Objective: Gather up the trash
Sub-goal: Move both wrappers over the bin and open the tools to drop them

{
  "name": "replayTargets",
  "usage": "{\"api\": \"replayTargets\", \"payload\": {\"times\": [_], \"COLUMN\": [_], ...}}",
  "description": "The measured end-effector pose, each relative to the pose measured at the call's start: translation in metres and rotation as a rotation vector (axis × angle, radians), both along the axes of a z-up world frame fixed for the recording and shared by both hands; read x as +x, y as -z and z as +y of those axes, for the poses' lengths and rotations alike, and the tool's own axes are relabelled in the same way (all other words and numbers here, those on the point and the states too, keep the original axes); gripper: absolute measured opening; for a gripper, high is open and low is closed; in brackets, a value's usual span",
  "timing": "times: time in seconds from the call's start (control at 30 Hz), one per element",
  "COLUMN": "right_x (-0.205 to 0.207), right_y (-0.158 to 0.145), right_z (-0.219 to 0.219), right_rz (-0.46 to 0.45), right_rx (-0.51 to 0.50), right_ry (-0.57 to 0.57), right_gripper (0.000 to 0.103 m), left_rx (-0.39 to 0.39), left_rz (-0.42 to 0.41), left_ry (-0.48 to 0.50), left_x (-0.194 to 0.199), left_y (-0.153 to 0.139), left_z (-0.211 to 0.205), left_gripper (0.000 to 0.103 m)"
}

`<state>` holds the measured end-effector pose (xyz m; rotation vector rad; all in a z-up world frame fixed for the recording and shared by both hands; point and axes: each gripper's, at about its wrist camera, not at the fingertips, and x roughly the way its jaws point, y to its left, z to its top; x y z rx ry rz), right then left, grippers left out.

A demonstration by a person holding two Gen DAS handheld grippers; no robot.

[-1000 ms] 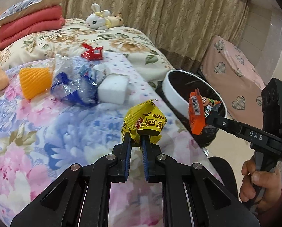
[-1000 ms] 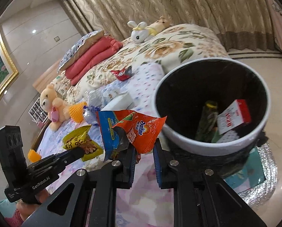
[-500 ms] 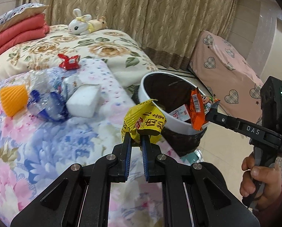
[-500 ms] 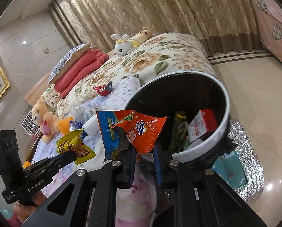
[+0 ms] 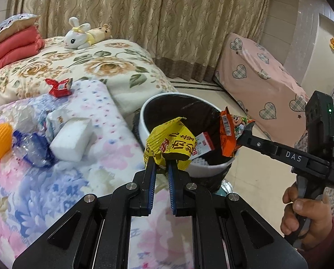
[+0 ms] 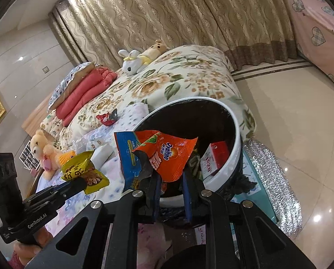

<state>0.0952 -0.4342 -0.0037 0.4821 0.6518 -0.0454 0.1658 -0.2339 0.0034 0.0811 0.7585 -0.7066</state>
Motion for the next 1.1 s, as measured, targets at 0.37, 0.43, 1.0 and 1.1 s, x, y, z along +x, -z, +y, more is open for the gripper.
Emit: {"api": "replayTargets", "payload": {"times": [0.37,0.43,1.0,1.1], "right_x": [0.013,0.016,0.036,0.039], "right_y": [0.0,0.002,0.005,0.007], "right_z": [-0.013,-0.015,-0.029,-0.03], "right_rz": [0.021,0.029,0.075,0.085], "right_rx": [-0.014,-0.017,-0.026,-0.031], "right_ry": [0.008,0.009,0.005,0.002], "right_gripper": [0.017,0.017,0.018,0.021], "left_rx": [0.008,0.008,0.022,0.023], "left_rz": [-0.001,0.003,0.033,0.05], "left_ry": [0.026,0.028,0.039,0.039], "left_x": [0.01,0.012,0.027,0.031], "left_y": [-0.002,-0.001,0.005,0.008], "left_z": [-0.025,-0.029,-0.048,-0.051], "left_gripper": [0.01,0.01,0.01,0.011]}}
